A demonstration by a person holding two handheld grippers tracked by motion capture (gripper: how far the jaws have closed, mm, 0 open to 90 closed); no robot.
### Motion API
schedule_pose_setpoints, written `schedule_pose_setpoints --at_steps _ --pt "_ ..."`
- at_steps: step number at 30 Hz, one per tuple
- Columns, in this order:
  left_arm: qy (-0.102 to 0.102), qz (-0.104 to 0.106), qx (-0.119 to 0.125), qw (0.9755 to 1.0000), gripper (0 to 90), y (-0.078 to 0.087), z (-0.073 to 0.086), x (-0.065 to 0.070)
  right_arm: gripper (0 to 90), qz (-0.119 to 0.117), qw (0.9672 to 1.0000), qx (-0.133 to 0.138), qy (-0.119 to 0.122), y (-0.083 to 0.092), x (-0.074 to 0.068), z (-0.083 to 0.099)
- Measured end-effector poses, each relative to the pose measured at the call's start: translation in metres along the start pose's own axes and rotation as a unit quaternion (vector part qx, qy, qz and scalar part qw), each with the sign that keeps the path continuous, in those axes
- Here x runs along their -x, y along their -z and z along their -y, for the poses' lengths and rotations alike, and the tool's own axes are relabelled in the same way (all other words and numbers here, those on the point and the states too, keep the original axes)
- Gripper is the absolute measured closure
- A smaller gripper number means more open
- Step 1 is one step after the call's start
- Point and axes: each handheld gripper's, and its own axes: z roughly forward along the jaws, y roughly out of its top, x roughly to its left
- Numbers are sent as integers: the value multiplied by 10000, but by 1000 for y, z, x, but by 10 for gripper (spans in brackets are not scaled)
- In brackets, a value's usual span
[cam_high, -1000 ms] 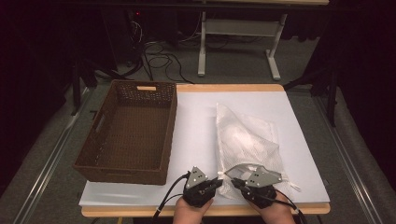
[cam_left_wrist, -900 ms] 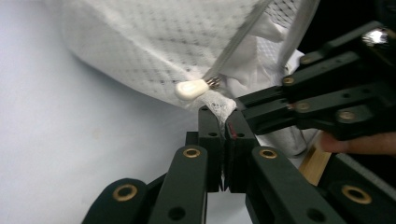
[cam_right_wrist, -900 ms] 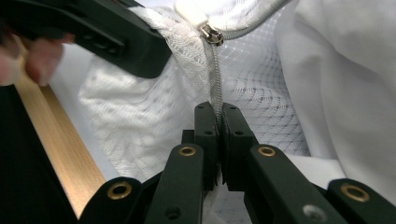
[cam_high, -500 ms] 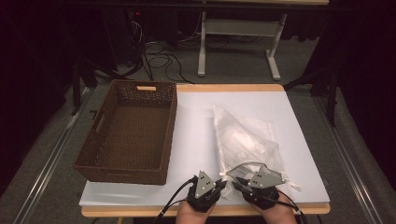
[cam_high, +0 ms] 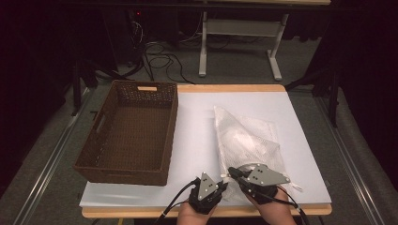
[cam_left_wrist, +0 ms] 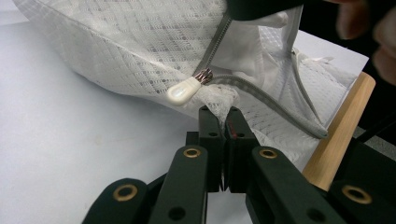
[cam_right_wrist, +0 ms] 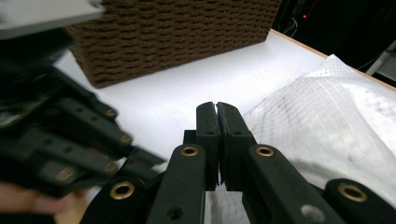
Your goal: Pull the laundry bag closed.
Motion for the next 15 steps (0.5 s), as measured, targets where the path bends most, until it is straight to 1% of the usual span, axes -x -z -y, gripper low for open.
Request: schedule_pose_setpoints --at_steps 1,4,5,7,8,10,11,14,15 --pt "-13 1 1 10000 875 0 0 0 898 55 9999 -70 49 -5 1 0" --pt "-15 18 44 10000 875 2 0 0 899 177 9992 -346 -4 -19 7 8" --pt "-2 9 76 10000 875 2 0 0 900 176 9989 -441 -47 -23 11 13" --pt "29 16 93 10000 875 3 -1 -1 900 118 9972 -709 -213 -30 16 25" --pt "45 22 85 10000 875 3 -2 -1 900 85 9967 -769 -233 -32 18 30" --pt "52 12 79 10000 875 3 -2 -1 900 -26 9957 -829 -410 -36 20 37" --pt "46 11 76 10000 875 3 -2 -1 900 -48 9955 -840 -435 -37 20 38" --pt "47 19 108 9999 875 2 -2 -1 900 -116 9954 -848 -439 -38 19 39" --pt "51 22 109 9999 875 2 -2 -1 900 -125 9955 -845 -405 -38 17 39"
